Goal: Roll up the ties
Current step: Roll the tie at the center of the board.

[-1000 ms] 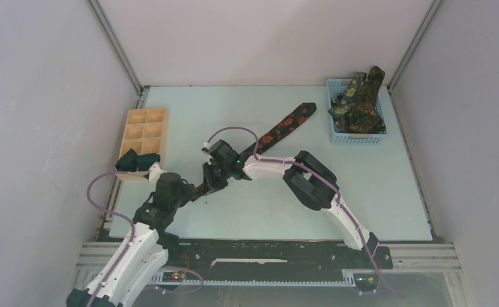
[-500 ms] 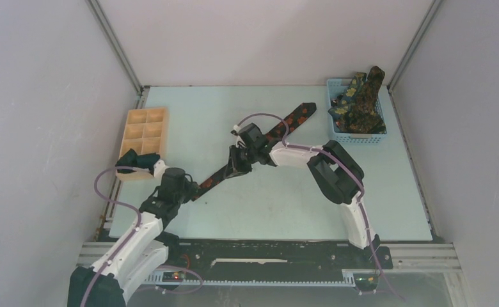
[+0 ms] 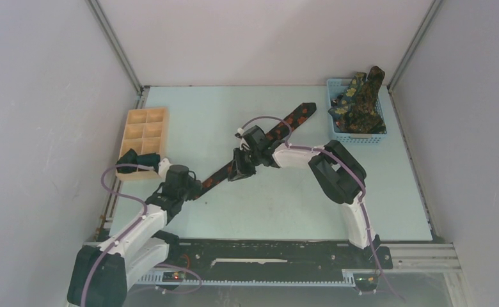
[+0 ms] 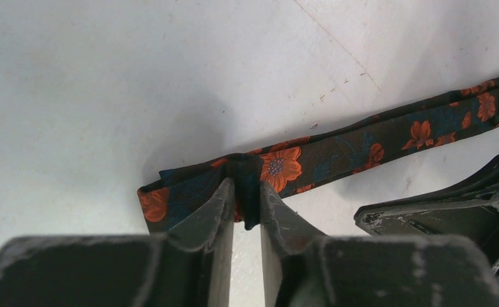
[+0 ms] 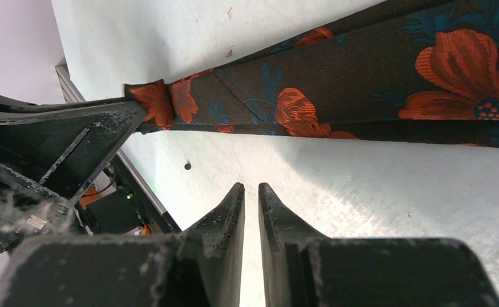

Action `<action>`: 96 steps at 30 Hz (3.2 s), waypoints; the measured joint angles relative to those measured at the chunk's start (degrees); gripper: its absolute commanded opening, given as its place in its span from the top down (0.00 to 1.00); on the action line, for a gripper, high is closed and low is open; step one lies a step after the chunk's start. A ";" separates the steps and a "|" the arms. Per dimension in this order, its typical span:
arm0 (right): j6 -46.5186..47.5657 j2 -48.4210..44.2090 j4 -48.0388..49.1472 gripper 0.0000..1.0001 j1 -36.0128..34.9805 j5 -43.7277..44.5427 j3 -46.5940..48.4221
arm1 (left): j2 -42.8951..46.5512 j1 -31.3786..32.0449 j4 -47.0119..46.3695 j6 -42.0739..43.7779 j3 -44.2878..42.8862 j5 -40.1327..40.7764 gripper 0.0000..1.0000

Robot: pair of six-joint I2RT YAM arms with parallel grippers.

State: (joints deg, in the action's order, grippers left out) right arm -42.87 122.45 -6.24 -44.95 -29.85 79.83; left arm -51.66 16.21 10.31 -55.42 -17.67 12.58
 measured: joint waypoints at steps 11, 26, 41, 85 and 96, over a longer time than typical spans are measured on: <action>0.02 -0.52 0.31 0.80 -0.61 -0.15 2.23 | 1.49 -0.02 -4.09 -1.77 2.14 -0.98 0.64; 2.62 3.65 -3.43 0.70 -3.98 -0.20 17.46 | 4.74 -0.02 -5.29 -4.13 5.20 -0.81 1.00; 7.28 13.57 -13.11 0.67 -6.08 -0.31 26.99 | 5.84 -0.02 -6.10 -4.09 6.43 -0.85 1.00; 6.78 18.34 -19.67 1.00 -7.82 3.08 32.70 | 22.97 -0.35 16.65 -2.64 3.93 1.66 0.45; 5.38 18.34 -17.57 1.00 -7.32 1.16 31.26 | 20.63 -2.91 13.49 -3.28 5.99 -1.05 0.54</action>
State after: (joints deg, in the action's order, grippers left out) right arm -37.50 140.79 -23.81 -52.27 -28.69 111.09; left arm -31.03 13.30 23.79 -58.70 -11.68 11.53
